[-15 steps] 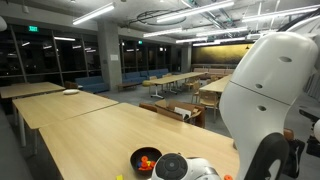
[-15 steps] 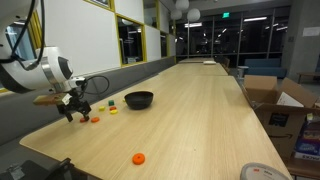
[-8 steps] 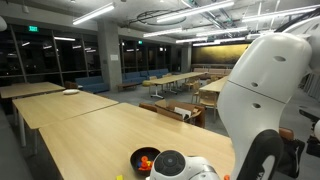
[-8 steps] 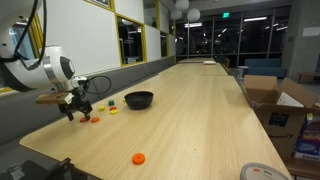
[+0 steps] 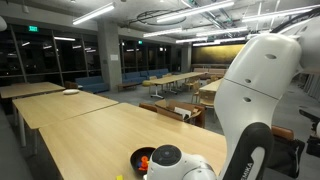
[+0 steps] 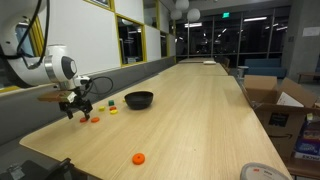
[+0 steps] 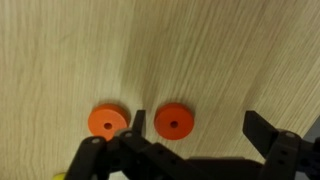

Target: Put three yellow circles into the bowl.

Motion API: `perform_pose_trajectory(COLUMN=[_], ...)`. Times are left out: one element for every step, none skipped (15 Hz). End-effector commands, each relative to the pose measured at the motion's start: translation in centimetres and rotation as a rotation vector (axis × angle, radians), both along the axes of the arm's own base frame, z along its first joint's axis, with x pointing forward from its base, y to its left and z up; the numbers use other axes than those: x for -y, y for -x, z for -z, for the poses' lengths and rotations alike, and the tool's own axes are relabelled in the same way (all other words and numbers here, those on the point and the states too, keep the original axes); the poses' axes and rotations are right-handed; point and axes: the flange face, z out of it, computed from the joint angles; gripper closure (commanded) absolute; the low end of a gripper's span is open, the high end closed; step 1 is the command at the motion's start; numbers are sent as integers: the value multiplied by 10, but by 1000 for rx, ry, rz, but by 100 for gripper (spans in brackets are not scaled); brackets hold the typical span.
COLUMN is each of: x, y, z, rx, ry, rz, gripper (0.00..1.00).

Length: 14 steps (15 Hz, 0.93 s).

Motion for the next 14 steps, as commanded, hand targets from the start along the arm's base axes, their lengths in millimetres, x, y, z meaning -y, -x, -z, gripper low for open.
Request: perform_pose_trajectory(x=[-2, -1, 0, 1, 2, 3, 3, 4, 4, 5, 5, 5, 5, 4], y=[-9, -11, -12, -13, -14, -15, -15, -16, -16, -16, -16, -16, -16, -16], z=[-4, -4, -4, -4, -3, -3, -3, -2, -2, -2, -1, 0, 0, 1], rx=[-12, -13, -15, -17, -19, -21, -22, -23, -25, -27, -30, -32, -36, -38], ry=[-11, -11, -9, -6, -3, -1, 0, 1, 2, 3, 4, 5, 6, 6], rz=[-6, -5, -5, -5, -4, -4, -4, -4, -3, -3, -2, -2, -2, -4], gripper=[0, 0, 0, 0, 0, 0, 0, 0, 0, 0, 0, 0, 0, 0])
